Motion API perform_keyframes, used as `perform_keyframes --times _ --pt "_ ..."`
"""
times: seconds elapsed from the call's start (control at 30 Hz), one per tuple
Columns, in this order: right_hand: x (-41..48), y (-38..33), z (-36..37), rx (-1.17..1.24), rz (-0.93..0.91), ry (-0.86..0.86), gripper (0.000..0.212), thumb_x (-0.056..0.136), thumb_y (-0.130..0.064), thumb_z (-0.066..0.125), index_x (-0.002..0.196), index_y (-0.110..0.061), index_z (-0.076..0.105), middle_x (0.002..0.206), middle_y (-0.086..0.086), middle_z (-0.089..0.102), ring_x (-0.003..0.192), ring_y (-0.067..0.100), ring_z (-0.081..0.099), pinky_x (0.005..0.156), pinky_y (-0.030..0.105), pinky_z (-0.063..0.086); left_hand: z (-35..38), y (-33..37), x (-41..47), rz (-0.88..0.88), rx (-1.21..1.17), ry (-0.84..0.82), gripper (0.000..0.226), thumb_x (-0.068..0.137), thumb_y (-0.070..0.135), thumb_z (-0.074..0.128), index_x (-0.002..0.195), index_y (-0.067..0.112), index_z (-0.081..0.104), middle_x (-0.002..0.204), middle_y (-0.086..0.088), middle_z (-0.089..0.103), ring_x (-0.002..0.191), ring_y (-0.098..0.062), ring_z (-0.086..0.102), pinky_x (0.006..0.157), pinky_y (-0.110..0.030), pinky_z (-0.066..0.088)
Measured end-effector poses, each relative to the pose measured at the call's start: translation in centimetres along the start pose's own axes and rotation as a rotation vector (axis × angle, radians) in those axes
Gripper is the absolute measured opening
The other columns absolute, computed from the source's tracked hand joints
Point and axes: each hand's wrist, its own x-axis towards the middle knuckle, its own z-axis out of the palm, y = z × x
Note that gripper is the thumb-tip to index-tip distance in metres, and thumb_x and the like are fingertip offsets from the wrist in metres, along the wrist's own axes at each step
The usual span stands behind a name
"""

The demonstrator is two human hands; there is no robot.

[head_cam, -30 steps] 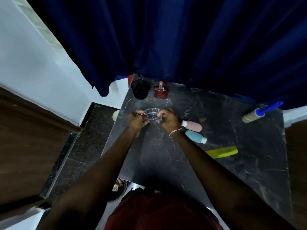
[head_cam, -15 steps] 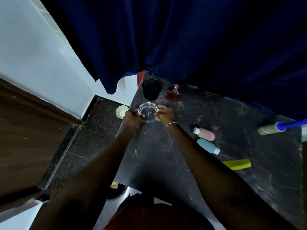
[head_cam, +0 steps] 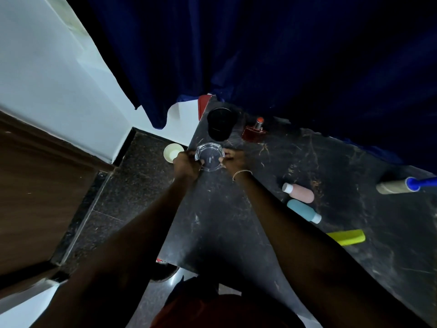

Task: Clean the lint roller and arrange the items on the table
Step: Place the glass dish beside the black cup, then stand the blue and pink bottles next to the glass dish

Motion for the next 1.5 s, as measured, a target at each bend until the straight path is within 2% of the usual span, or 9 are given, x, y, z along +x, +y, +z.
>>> perform_keyframes --times 0.13,0.83,0.9,0.97,1.07,1.1,1.17,1.23,1.5 --pt "0.6 0.0 0.3 -0.035 0.020 0.005 0.040 0.090 0.010 0.062 0.130 0.005 0.062 0.098 0.018 0.065 0.093 0.022 0.057 0.103 0.052 0.051 0.2 0.0 0.8 -0.016 -0.025 -0.027 0.026 0.082 0.002 0.075 0.108 -0.004 0.075 0.106 -0.025 0.076 0.102 -0.041 0.073 0.092 -0.049 0.059" --pt "0.6 0.0 0.5 -0.025 0.066 -0.020 0.038 0.089 0.011 0.063 0.127 0.007 0.064 0.095 0.013 0.061 0.092 0.022 0.057 0.101 0.053 0.052 0.2 -0.8 1.2 0.003 0.086 -0.029 0.032 0.083 0.015 0.079 0.115 0.007 0.077 0.109 -0.016 0.078 0.104 -0.030 0.074 0.097 -0.039 0.058" --pt "0.5 0.0 0.4 -0.056 0.035 -0.028 0.038 0.089 0.007 0.066 0.127 0.008 0.063 0.097 0.015 0.064 0.093 0.021 0.058 0.100 0.047 0.054 0.1 -0.8 0.9 0.011 0.073 -0.033 0.031 0.085 0.019 0.079 0.114 0.007 0.076 0.106 -0.018 0.078 0.101 -0.032 0.074 0.094 -0.041 0.058" --pt "-0.1 0.1 0.2 -0.139 -0.021 -0.012 0.039 0.088 -0.002 0.071 0.126 0.006 0.064 0.103 0.019 0.070 0.093 0.015 0.058 0.086 0.024 0.053 -0.2 -1.0 0.5 0.043 0.120 -0.025 0.030 0.088 0.026 0.076 0.111 0.007 0.075 0.101 -0.018 0.078 0.098 -0.033 0.073 0.089 -0.037 0.058" --pt "-1.2 0.5 0.0 -0.265 -0.105 0.035 0.008 0.087 -0.005 0.072 0.083 -0.010 0.066 0.084 0.005 0.067 0.084 0.013 0.054 0.072 0.018 0.045 -1.0 -1.7 -0.3 0.118 0.210 0.007 0.029 0.094 0.031 0.067 0.107 0.005 0.070 0.100 -0.019 0.072 0.095 -0.038 0.067 0.083 -0.039 0.053" --pt "-1.5 1.0 -0.2 -0.314 -0.152 0.053 0.020 0.088 -0.007 0.070 0.075 -0.018 0.059 0.080 0.002 0.064 0.082 0.016 0.054 0.078 0.023 0.046 -1.1 -2.0 -0.8 0.175 0.250 0.022 0.029 0.095 0.029 0.064 0.108 0.003 0.068 0.103 -0.021 0.069 0.096 -0.040 0.065 0.084 -0.041 0.053" --pt "-2.7 1.7 -1.0 -0.467 -0.185 0.031 0.011 0.092 -0.015 0.066 0.103 -0.017 0.069 0.109 0.008 0.069 0.100 0.024 0.062 0.100 0.029 0.045 -1.3 -2.8 -1.8 0.314 0.364 0.037 0.032 0.096 0.024 0.059 0.119 0.003 0.063 0.114 -0.022 0.062 0.105 -0.042 0.058 0.091 -0.046 0.051" --pt "-3.7 2.7 -2.0 -0.559 -0.203 0.025 0.044 0.095 -0.021 0.061 0.137 -0.010 0.057 0.142 0.011 0.055 0.130 0.028 0.053 0.114 0.032 0.038 -1.4 -3.5 -2.9 0.448 0.459 0.038 0.041 0.097 0.025 0.057 0.133 0.005 0.056 0.126 -0.020 0.057 0.114 -0.039 0.050 0.100 -0.047 0.046" --pt "-9.8 8.4 -9.3 -0.617 -0.390 0.246 0.047 0.096 -0.021 0.059 0.141 -0.005 0.054 0.149 0.012 0.047 0.138 0.027 0.046 0.118 0.037 0.036 3.0 -3.4 -9.0 0.755 0.692 -0.094 0.059 0.100 0.045 0.050 0.151 0.015 0.044 0.147 -0.015 0.048 0.132 -0.034 0.050 0.107 -0.045 0.047"
